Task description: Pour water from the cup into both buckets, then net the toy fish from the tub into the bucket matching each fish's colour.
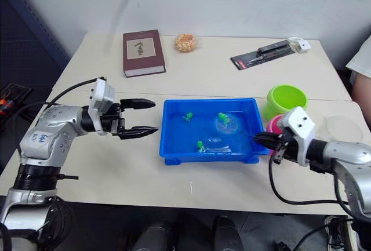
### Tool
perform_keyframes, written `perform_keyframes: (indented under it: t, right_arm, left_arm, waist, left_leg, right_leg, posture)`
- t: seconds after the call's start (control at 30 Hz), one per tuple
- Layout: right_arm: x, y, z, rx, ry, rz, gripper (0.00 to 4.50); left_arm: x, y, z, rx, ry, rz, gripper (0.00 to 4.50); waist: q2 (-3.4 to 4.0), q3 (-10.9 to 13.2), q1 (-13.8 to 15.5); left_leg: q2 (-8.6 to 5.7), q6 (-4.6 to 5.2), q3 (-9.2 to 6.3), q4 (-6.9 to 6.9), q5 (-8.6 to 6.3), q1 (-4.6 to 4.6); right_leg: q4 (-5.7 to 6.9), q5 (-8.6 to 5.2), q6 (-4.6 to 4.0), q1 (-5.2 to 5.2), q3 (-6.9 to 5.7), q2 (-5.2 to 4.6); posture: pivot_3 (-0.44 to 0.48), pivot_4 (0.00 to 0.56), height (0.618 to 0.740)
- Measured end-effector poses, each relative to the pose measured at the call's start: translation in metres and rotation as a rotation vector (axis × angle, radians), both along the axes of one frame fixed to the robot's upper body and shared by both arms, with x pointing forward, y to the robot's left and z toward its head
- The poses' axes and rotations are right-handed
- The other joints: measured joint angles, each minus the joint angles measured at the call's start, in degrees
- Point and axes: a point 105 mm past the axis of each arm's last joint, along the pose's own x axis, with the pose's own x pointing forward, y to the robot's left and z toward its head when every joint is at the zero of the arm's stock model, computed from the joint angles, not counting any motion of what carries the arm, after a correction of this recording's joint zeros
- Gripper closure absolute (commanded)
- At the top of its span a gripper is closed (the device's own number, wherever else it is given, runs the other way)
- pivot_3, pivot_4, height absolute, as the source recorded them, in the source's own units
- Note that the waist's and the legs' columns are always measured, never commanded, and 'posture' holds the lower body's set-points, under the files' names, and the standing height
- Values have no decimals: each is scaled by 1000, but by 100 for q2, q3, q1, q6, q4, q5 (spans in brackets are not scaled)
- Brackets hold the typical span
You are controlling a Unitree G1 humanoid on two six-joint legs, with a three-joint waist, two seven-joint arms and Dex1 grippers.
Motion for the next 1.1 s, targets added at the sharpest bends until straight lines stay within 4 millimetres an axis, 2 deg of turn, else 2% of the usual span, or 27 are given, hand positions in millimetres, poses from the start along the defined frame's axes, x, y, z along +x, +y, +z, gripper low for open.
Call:
perform_keyframes:
  t: [0.13,0.33,0.4,0.53,0.63,0.83,0.97,1.1]
  right_arm:
    - [-8,-18,23,19,-79,-57,4500]
    - [-9,-50,41,-1,-172,-163,4500]
    - [-5,-64,42,-6,-191,-218,4500]
    - [7,-106,40,-70,-233,-394,4500]
    - [18,-128,31,-139,-257,-501,4500]
    - [30,-134,13,-351,-332,-504,4500]
    - [34,-142,15,-444,-400,-551,4500]
    - [39,-138,13,-624,-471,-507,4500]
  left_arm:
    - [2,-8,3,-24,0,-29,9]
    - [4,-16,0,-44,14,-53,9]
    - [4,-17,0,-48,11,-57,9]
    - [4,-18,0,-52,12,-56,9]
    - [5,-19,0,-57,12,-55,9]
    - [4,-24,0,-75,7,-55,9]
    - [4,-24,0,-76,8,-51,9]
    - [4,-24,0,-76,9,-49,9]
  waist:
    - [0,0,45]
    - [-1,0,63]
    - [-1,0,62]
    - [-1,0,56]
    - [0,0,41]
    - [1,-1,29]
    - [1,-1,23]
    - [2,-1,15]
  left_leg:
    - [0,0,1,0,0,1]
    - [0,0,4,2,0,3]
    - [1,0,4,1,0,3]
    - [0,1,8,1,0,5]
    - [1,0,11,0,1,6]
    - [2,0,14,-1,1,6]
    - [2,0,13,0,1,6]
    - [1,0,14,-1,1,6]
  right_leg:
    - [1,0,0,0,1,1]
    - [0,0,1,2,3,2]
    - [0,0,1,2,3,2]
    - [0,0,1,1,5,2]
    - [2,0,1,0,7,3]
    - [1,0,1,-1,9,2]
    - [1,0,1,0,8,2]
    - [1,0,1,-1,10,2]
  posture:
    - [0,150,738]
    - [0,150,738]
    - [0,150,738]
    - [0,150,738]
    - [0,150,738]
    - [0,150,738]
    - [0,150,738]
    - [0,150,738]
